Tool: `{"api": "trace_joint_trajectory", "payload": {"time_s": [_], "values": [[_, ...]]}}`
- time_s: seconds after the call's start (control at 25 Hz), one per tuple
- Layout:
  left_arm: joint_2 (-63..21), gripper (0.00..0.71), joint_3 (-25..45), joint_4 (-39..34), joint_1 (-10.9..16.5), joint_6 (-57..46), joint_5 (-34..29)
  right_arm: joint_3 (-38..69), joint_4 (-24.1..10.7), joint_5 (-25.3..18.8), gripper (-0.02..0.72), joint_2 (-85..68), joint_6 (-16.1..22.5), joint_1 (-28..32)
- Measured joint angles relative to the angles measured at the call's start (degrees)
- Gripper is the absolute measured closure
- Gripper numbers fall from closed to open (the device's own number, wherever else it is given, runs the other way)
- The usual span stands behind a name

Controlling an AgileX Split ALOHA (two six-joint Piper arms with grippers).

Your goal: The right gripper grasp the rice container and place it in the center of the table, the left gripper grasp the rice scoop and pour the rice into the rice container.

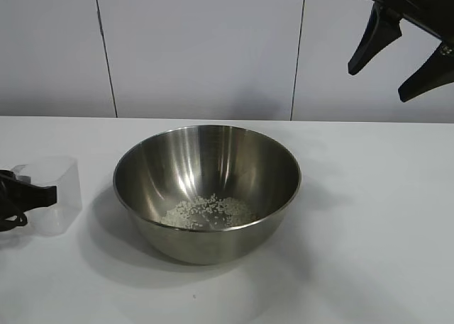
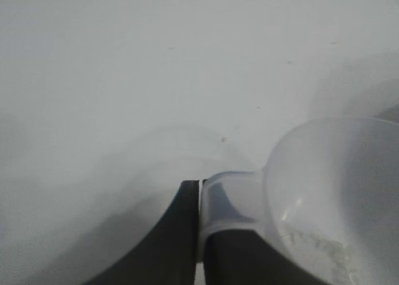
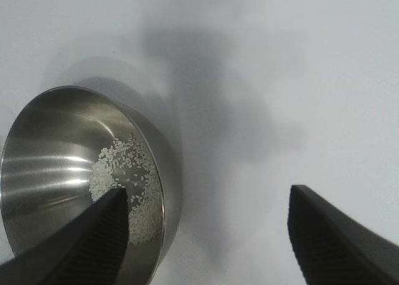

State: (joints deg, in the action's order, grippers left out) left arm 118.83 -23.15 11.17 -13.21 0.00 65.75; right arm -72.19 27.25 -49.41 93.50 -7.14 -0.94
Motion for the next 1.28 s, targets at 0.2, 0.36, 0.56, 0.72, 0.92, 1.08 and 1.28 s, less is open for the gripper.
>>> {"api": "trace_joint_trajectory", "payload": {"time_s": [0.2,0.36,0.56,0.72,0.92,1.08,1.28], "values": [[0.0,0.373,2.32,0.12,0.0,-1.27,0.14,0.0,0.0,0.72,0.209,0.0,0.0,0.0],[-1.11,0.331,5.37,-0.05,0.0,-5.24,0.21,0.0,0.02,1.18,0.209,0.0,0.0,0.0],[-4.19,0.329,11.35,-0.01,0.0,-6.88,0.31,0.0,0.3,1.24,0.209,0.0,0.0,0.0],[-8.06,0.336,16.19,-1.34,0.0,-10.4,0.25,0.0,0.47,1.35,0.209,0.0,0.0,0.0],[-18.14,0.373,19.28,-1.26,0.0,-11.95,0.25,0.0,0.47,1.35,0.209,0.0,0.0,0.0],[-28.76,0.378,19.27,-2.31,0.0,-12.05,0.25,0.0,0.47,1.35,0.209,0.0,0.0,0.0],[-41.02,0.378,14.28,-9.33,0.0,-12.5,-5.59,0.0,0.47,1.35,0.209,0.0,0.0,0.0]]}}
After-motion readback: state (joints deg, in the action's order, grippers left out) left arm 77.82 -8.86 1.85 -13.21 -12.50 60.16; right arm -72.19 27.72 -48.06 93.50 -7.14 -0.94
